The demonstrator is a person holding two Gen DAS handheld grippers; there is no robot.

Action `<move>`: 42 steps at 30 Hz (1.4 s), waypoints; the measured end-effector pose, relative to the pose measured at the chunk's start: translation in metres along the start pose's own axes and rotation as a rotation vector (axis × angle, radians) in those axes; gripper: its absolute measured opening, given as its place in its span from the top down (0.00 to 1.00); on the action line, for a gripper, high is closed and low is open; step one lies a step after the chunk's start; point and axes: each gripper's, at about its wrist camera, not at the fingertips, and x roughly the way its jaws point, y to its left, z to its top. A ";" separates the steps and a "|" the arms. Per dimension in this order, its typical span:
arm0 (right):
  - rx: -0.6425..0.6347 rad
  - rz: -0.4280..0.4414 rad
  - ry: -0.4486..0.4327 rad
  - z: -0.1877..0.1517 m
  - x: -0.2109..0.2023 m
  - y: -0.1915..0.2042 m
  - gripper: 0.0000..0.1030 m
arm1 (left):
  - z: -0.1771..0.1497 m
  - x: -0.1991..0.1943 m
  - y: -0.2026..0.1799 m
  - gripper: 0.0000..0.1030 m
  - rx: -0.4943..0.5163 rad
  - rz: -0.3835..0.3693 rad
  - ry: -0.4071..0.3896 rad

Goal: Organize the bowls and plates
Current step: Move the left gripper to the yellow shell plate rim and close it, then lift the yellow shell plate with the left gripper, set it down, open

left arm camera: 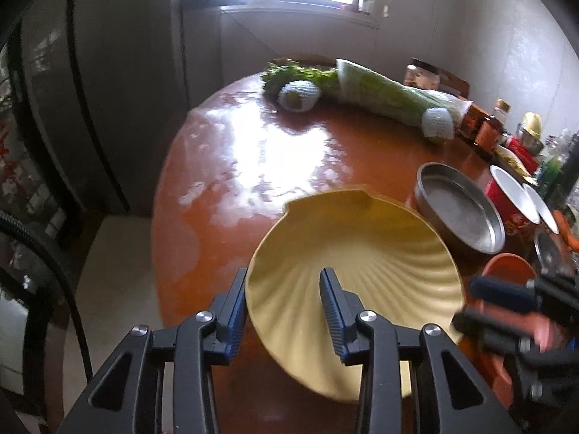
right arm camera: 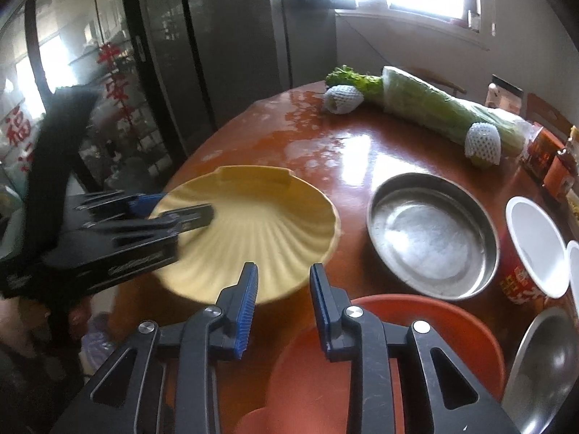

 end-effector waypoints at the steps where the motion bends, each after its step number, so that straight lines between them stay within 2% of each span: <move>1: 0.004 0.029 -0.003 -0.002 -0.002 0.004 0.70 | 0.002 0.002 -0.002 0.62 0.009 -0.004 0.004; 4: -0.032 0.017 0.006 -0.004 -0.001 0.016 0.70 | 0.003 0.015 -0.007 0.62 0.026 0.046 0.028; 5: -0.027 0.005 0.006 -0.005 -0.001 0.015 0.70 | 0.004 0.015 -0.007 0.62 0.031 0.051 0.011; 7: -0.009 0.004 -0.002 -0.002 -0.004 0.009 0.70 | 0.005 0.016 -0.005 0.62 0.027 0.064 0.010; 9: 0.015 -0.057 -0.003 0.004 -0.003 -0.004 0.70 | 0.007 0.018 -0.003 0.62 0.020 0.061 0.011; 13: 0.057 -0.093 0.044 0.008 0.009 -0.021 0.70 | 0.008 0.020 -0.003 0.62 0.033 0.063 0.010; 19: 0.056 -0.095 0.058 0.010 0.023 -0.023 0.67 | 0.014 0.024 -0.002 0.62 0.049 0.056 0.008; 29: 0.020 -0.069 0.067 0.006 0.018 -0.006 0.66 | 0.028 0.034 -0.001 0.62 0.070 0.065 0.006; 34: 0.020 -0.066 0.068 0.004 0.022 -0.001 0.57 | 0.030 0.037 0.001 0.61 0.068 0.061 0.004; 42: 0.040 -0.055 0.055 0.006 0.018 -0.004 0.57 | 0.027 0.033 0.003 0.60 0.053 0.053 0.003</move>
